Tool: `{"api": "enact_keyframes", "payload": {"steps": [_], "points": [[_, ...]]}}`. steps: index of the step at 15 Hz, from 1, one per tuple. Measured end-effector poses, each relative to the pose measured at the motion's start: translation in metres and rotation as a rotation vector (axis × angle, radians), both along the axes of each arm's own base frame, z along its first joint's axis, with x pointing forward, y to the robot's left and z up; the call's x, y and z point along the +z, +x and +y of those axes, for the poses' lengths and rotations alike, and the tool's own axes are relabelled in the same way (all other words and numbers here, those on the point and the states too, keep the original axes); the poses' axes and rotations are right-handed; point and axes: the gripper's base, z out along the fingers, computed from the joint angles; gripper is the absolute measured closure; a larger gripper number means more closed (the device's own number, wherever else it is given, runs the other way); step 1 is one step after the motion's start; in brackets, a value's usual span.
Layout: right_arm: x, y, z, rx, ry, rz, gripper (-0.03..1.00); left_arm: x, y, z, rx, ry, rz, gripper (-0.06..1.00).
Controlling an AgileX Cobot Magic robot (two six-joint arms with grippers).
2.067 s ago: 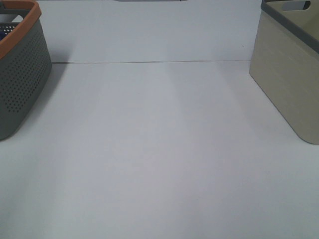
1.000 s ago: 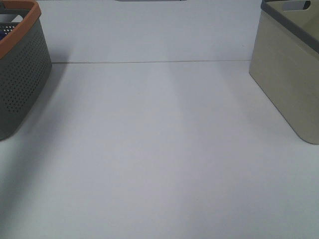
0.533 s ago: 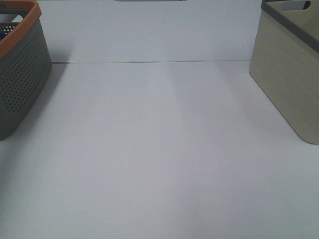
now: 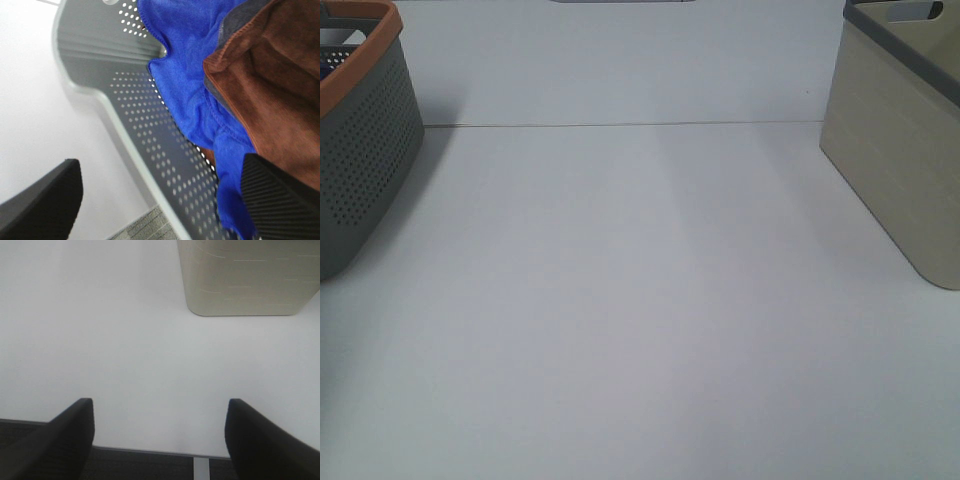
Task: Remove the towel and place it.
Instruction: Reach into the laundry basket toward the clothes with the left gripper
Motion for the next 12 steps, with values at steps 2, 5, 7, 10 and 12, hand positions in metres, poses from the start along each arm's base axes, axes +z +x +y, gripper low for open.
{"api": "enact_keyframes", "payload": {"steps": [2, 5, 7, 10, 12], "points": [[0.0, 0.0, 0.0, 0.0, 0.0, 0.0, 0.33, -0.032, 0.019, 0.002, -0.013, -0.001, 0.009, 0.16], [0.0, 0.0, 0.0, 0.0, 0.0, 0.0, 0.33, -0.072, 0.04, 0.001, -0.037, 0.0, 0.009, 0.17], [0.0, 0.0, 0.0, 0.0, 0.0, 0.0, 0.33, -0.087, 0.049, -0.001, -0.054, -0.01, -0.01, 0.17], [0.0, 0.0, 0.0, 0.0, 0.0, 0.0, 0.33, -0.102, 0.059, -0.01, -0.095, -0.02, -0.036, 0.17], [0.0, 0.0, 0.0, 0.0, 0.0, 0.0, 0.33, -0.109, 0.065, -0.017, -0.109, -0.024, -0.061, 0.18]]}}
